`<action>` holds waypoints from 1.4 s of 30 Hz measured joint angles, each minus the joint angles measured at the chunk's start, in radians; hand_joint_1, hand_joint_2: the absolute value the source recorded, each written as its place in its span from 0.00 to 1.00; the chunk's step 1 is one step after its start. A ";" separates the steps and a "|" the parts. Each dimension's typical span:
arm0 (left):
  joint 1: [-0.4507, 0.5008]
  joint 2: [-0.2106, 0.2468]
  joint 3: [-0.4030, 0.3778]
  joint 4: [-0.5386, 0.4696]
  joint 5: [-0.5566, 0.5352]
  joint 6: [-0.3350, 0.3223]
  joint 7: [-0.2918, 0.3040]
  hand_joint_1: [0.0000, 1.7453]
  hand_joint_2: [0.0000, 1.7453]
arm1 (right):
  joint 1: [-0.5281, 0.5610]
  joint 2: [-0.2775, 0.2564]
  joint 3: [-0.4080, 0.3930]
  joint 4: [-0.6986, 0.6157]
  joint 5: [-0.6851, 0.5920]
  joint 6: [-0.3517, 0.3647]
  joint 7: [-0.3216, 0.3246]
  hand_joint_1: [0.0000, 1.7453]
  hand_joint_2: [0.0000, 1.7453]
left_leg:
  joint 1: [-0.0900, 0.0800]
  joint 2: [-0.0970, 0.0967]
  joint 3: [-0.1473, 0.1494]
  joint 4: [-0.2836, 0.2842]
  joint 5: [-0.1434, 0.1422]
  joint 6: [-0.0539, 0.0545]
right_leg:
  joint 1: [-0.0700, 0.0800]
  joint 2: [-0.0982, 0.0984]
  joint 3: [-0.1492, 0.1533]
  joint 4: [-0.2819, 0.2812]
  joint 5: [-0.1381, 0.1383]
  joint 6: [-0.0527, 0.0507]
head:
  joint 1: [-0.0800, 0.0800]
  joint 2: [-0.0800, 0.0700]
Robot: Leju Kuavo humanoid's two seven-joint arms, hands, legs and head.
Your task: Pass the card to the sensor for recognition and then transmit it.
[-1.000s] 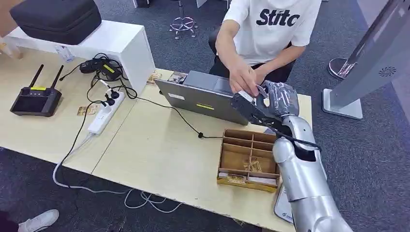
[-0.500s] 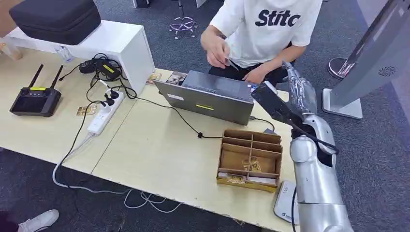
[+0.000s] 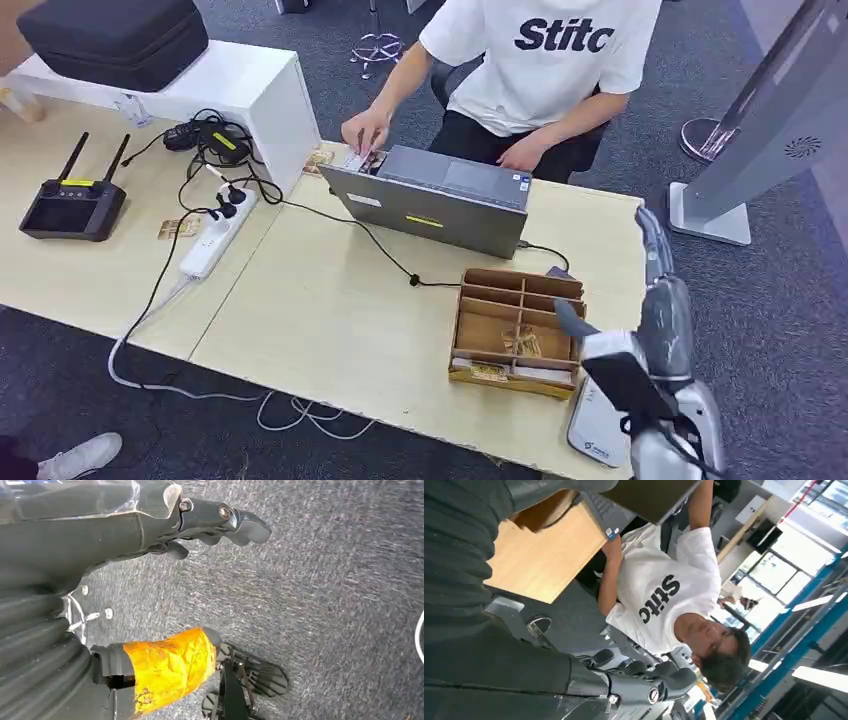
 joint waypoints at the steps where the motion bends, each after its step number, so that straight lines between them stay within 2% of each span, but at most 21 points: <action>1: 0.001 0.000 0.006 0.000 0.003 0.000 -0.001 0.00 1.00 | 0.049 -0.007 0.008 -0.033 0.000 -0.004 -0.025 0.00 1.00 | 0.000 0.000 0.000 0.000 -0.001 0.000 | 0.000 0.000 0.000 0.000 -0.001 0.001 | 0.000 0.000; 4: 0.002 -0.003 0.018 0.000 0.010 0.000 -0.002 0.00 1.00 | 0.162 -0.028 0.055 -0.111 0.040 -0.020 -0.059 0.00 1.00 | 0.000 0.001 0.000 0.000 -0.002 -0.001 | 0.000 0.001 0.000 0.000 -0.002 0.001 | 0.000 0.000; 10: 0.000 -0.007 0.024 0.000 0.006 -0.004 -0.002 0.00 1.00 | 0.244 -0.057 0.162 -0.155 0.117 -0.032 -0.037 0.00 1.00 | 0.000 0.002 0.000 0.000 -0.001 -0.001 | 0.000 0.001 0.000 0.000 -0.002 0.001 | 0.000 0.000; 13: -0.001 -0.007 0.024 0.000 -0.006 -0.007 -0.003 0.00 1.00 | 0.247 -0.071 0.242 -0.126 0.087 0.006 -0.030 0.00 1.00 | 0.000 0.002 0.001 0.000 -0.001 -0.001 | 0.000 0.001 0.001 0.000 -0.002 0.001 | 0.000 0.000; 17: -0.005 -0.007 0.024 0.000 -0.022 -0.008 -0.002 0.00 1.00 | 0.231 -0.085 0.349 -0.024 0.085 0.003 -0.016 0.00 1.00 | 0.000 0.003 0.001 0.000 -0.001 -0.001 | 0.000 0.001 0.001 0.000 -0.002 0.000 | 0.000 0.000; 20: -0.007 -0.007 0.024 0.000 -0.026 -0.008 -0.001 0.00 1.00 | 0.222 -0.088 0.395 0.027 0.087 -0.001 -0.011 0.00 1.00 | 0.000 0.002 0.001 0.000 -0.001 -0.001 | 0.000 0.001 0.001 0.000 -0.002 0.001 | 0.000 0.000; 24: -0.009 -0.007 0.024 0.000 -0.032 -0.008 -0.001 0.00 1.00 | 0.200 -0.096 0.425 0.077 0.103 -0.007 0.023 0.00 1.00 | 0.000 0.002 0.001 0.000 -0.001 -0.001 | 0.000 0.002 0.001 0.000 -0.002 0.001 | 0.000 0.000; 30: -0.015 -0.007 0.024 0.000 -0.044 -0.010 -0.001 0.00 1.00 | 0.135 -0.093 0.449 0.245 0.215 -0.104 0.110 0.00 1.00 | 0.000 0.002 0.002 0.000 -0.001 -0.001 | 0.000 0.002 0.001 0.000 -0.002 0.001 | 0.000 0.000; 32: -0.016 -0.007 0.024 0.000 -0.045 -0.010 -0.001 0.00 1.00 | 0.115 -0.091 0.453 0.298 0.315 -0.168 0.163 0.00 1.00 | 0.000 0.002 0.002 0.000 -0.001 -0.001 | 0.000 0.002 0.001 0.000 -0.001 0.000 | 0.000 0.000; 34: -0.017 -0.007 0.024 0.000 -0.045 -0.010 -0.001 0.00 1.00 | 0.096 -0.085 0.454 0.350 0.461 -0.233 0.247 0.00 1.00 | 0.000 0.002 0.002 0.000 -0.001 -0.001 | 0.000 0.002 0.001 0.000 -0.001 0.000 | 0.000 0.000; 36: -0.018 -0.007 0.024 0.000 -0.045 -0.009 -0.002 0.00 1.00 | 0.076 -0.075 0.449 0.397 0.545 -0.269 0.292 0.00 1.00 | 0.000 0.003 0.002 0.000 -0.001 -0.001 | 0.000 0.002 0.001 0.000 -0.001 0.000 | 0.000 0.000; 38: -0.019 -0.007 0.024 0.000 -0.045 -0.009 -0.002 0.00 1.00 | 0.067 -0.063 0.432 0.434 0.565 -0.277 0.306 0.00 1.00 | 0.000 0.002 0.002 0.000 -0.001 -0.001 | 0.000 0.002 0.001 0.000 -0.001 0.000 | 0.000 0.000; 42: -0.019 -0.007 0.024 0.000 -0.043 -0.009 -0.002 0.00 1.00 | 0.055 -0.044 0.391 0.488 0.554 -0.275 0.294 0.00 1.00 | 0.000 0.002 0.002 0.000 -0.001 -0.001 | 0.000 0.002 0.001 0.000 -0.001 0.000 | 0.000 0.000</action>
